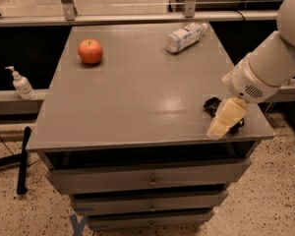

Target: Move rxbar chocolate near apple

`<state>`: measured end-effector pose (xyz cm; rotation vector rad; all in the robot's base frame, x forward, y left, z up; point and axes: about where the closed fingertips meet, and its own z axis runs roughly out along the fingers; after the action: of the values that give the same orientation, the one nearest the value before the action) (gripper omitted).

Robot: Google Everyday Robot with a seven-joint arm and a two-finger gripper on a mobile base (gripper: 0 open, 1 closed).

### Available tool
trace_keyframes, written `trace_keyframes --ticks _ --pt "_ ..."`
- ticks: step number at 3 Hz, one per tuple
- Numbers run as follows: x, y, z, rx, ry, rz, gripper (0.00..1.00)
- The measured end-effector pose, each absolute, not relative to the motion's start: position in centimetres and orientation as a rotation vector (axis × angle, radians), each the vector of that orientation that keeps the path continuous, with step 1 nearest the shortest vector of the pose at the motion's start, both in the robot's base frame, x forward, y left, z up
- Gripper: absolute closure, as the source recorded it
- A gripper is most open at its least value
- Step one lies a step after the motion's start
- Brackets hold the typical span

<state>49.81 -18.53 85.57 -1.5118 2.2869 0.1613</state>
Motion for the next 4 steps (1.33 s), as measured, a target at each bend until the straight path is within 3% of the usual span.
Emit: trace_keyframes --ticks 1,2,4 --pt "50.4 -20.1 84.5 -1.473 2.321 0.156 0.0" --pt "50.4 -21.2 84.0 -1.457 2.332 0.155 0.17" --pt "50.2 -22.5 83.2 -1.433 2.351 0.167 0.64"
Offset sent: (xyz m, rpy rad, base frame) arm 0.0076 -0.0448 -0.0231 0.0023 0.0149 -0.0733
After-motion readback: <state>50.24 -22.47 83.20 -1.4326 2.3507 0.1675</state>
